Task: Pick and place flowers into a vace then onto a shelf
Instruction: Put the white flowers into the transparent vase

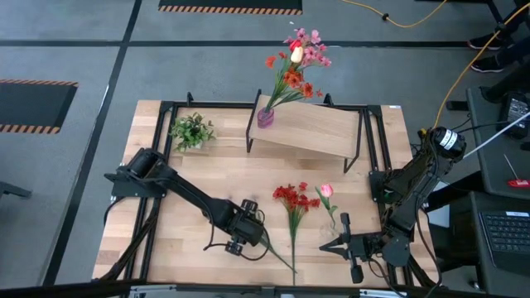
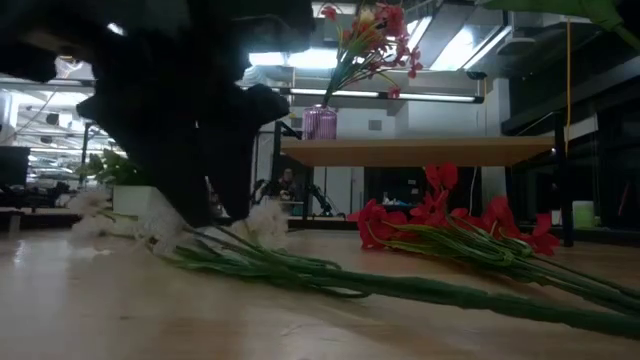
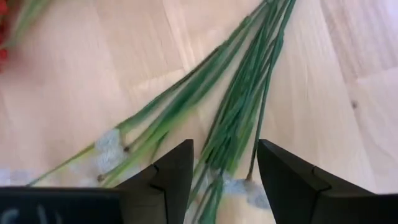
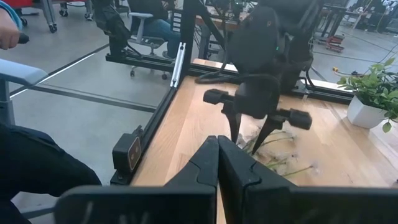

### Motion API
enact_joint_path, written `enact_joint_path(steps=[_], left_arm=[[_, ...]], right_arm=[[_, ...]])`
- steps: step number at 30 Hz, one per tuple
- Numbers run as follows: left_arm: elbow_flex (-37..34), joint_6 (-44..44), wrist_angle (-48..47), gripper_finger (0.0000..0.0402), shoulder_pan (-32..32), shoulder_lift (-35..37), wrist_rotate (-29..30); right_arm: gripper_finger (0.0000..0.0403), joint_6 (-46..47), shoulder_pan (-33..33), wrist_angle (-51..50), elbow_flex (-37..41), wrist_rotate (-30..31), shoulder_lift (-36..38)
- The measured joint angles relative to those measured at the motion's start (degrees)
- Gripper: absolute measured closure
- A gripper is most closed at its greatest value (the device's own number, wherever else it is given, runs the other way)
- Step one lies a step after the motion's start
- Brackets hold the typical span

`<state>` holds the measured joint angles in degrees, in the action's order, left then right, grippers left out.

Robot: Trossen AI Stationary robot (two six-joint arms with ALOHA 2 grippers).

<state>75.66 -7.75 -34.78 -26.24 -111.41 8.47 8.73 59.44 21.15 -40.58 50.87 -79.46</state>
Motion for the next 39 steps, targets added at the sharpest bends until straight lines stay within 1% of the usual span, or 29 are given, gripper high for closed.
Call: enact_joint_path(steps=[7,13,17,25,33,36,39], left_arm=[[0.0,0.5,2.5,0.0231,-0.1,0.5,-0.6],[0.0,3.7,8.5,0.0231,-0.1,0.6,-1.1],[-0.9,4.0,11.0,0.0231,-0.1,0.6,-2.3],[-5.4,0.0,11.3,0.0231,-0.1,0.6,-3.2],[-10.4,-3.9,14.7,0.0231,0.5,0.9,-3.0],[-11.3,-4.6,15.2,0.0239,0.9,1.1,-3.3],[-11.3,-3.9,14.8,0.0264,1.1,1.0,-3.9]], right_arm=[[0.0398,0.0,0.0,-0.3,0.0,0.0,0.0],[0.0398,0.0,0.0,-0.3,0.0,0.0,0.0],[0.0398,0.0,0.0,-0.3,0.0,0.0,0.0],[0.0398,0.0,0.0,-0.3,0.0,0.0,0.0],[0.0398,0.0,0.0,-0.3,0.0,0.0,0.0],[0.0398,0.0,0.0,-0.3,0.0,0.0,0.0],[0.0398,0.0,0.0,-0.2,0.0,0.0,0.0]])
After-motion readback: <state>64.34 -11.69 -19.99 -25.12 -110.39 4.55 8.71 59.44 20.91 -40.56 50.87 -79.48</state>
